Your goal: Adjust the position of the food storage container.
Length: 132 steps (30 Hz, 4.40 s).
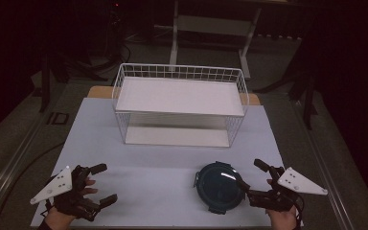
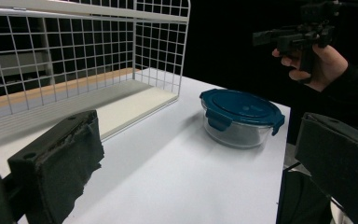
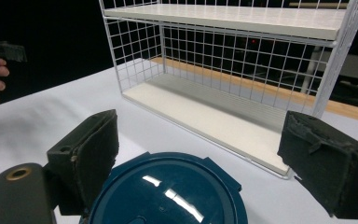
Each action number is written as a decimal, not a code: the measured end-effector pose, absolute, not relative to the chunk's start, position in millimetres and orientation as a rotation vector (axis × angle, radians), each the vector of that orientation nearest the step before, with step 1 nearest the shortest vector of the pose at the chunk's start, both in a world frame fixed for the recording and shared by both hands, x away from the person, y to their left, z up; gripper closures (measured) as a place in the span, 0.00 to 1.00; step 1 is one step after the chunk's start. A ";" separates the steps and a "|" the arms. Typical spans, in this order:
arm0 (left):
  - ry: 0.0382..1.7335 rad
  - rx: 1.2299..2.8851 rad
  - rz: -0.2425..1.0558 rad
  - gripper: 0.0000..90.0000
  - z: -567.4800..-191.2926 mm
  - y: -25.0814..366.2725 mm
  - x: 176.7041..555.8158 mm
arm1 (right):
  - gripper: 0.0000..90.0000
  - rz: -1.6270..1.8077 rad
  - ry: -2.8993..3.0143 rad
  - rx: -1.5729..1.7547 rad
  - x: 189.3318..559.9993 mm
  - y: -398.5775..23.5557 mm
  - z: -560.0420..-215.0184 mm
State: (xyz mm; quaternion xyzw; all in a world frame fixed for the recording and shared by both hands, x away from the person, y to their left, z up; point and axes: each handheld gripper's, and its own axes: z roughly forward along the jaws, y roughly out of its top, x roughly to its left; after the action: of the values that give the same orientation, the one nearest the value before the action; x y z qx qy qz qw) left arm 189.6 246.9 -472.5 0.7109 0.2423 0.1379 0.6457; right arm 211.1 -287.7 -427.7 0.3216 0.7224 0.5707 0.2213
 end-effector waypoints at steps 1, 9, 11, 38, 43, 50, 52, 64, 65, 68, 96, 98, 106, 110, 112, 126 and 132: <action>0.551 1.618 0.315 0.01 -472.6 246.7 189.5 | 0.12 1.573 2.000 0.898 213.1 -288.9 -425.8; 0.550 1.620 0.312 0.01 -473.0 247.0 190.0 | 0.17 1.507 2.052 0.901 218.3 -294.9 -427.8; 0.552 1.620 0.311 0.01 -473.4 246.9 190.2 | 0.26 1.442 2.085 0.893 219.0 -297.8 -431.9; 0.548 1.625 0.319 0.01 -473.8 246.9 190.0 | 1.00 1.241 2.389 1.020 215.8 -331.0 -496.0; 0.549 1.624 0.317 0.01 -474.1 246.9 190.3 | 1.00 1.246 2.419 1.018 216.8 -327.7 -498.2; 0.550 1.627 0.315 0.01 -474.1 245.8 190.4 | 1.00 1.249 2.420 1.021 218.1 -324.9 -498.4; 0.547 1.628 0.315 0.01 -473.8 245.6 190.2 | 1.00 1.251 2.424 1.013 220.1 -321.4 -498.5; 0.547 1.627 0.313 0.01 -474.1 245.7 190.3 | 1.00 1.273 2.451 0.973 235.0 -299.4 -498.8; 0.548 1.627 0.313 0.01 -474.2 245.8 190.5 | 1.00 1.282 2.451 0.972 238.4 -296.0 -499.1; 0.547 1.629 0.314 0.01 -474.2 245.7 190.5 | 1.00 1.285 2.452 0.967 241.9 -292.8 -499.3; 0.546 1.631 0.314 0.01 -475.1 245.8 190.7 | 1.00 1.360 2.479 0.844 251.4 -247.1 -486.2; 0.543 1.634 0.314 0.01 -475.0 245.6 190.7 | 1.00 1.396 2.484 0.814 244.5 -242.3 -480.5; 0.544 1.635 0.313 0.01 -475.1 244.9 190.7 | 1.00 1.487 2.579 0.749 221.7 -220.0 -479.5; 0.541 1.638 0.313 0.01 -474.8 244.6 190.3 | 1.00 1.487 2.665 0.692 210.7 -203.5 -488.0; 0.541 1.638 0.314 0.01 -474.9 244.8 190.3 | 1.00 1.483 2.688 0.683 209.1 -199.7 -491.9; 0.540 1.638 0.309 0.01 -475.5 244.5 190.6 | 1.00 1.414 2.761 0.625 207.4 -190.3 -504.1; 0.539 1.640 0.311 0.01 -475.4 244.4 190.6 | 1.00 1.419 2.748 0.640 212.0 -189.8 -505.1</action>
State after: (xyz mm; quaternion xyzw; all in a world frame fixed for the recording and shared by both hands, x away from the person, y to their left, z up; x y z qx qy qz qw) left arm 190.6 244.4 -475.4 0.7188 0.2364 0.1364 0.6394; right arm 212.0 -189.8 -505.1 0.2026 0.8700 0.4494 -0.0083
